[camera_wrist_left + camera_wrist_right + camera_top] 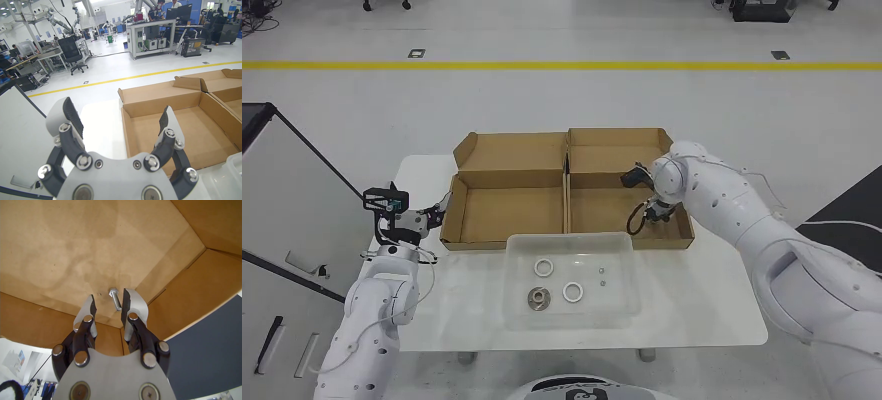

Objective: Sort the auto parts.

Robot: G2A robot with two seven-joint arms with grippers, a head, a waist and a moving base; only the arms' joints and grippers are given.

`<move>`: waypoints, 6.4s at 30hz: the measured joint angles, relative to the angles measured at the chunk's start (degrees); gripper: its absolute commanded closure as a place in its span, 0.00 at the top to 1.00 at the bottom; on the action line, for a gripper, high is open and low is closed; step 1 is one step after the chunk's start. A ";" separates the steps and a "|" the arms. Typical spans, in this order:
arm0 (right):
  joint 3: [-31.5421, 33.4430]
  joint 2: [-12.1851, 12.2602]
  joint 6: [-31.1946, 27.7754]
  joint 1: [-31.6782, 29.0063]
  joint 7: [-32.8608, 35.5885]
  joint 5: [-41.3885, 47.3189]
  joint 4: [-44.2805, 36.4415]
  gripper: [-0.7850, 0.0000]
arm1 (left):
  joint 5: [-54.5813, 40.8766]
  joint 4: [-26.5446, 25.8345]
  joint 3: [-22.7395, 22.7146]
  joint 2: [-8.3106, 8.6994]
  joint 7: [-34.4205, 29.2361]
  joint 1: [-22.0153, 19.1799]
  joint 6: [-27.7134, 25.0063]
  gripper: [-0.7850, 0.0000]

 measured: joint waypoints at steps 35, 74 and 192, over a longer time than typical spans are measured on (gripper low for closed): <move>19.49 12.10 -10.29 -2.74 11.94 16.26 -38.15 1.00 | 0.00 0.00 0.00 0.00 0.00 0.00 0.00 1.00; -2.50 15.52 -10.67 6.28 11.56 16.65 -60.94 1.00 | 0.00 0.00 0.00 0.00 0.00 0.00 0.00 1.00; -12.07 0.01 -9.60 -4.24 11.92 6.43 -33.17 0.00 | 0.00 0.00 0.00 0.00 0.00 0.00 0.00 1.00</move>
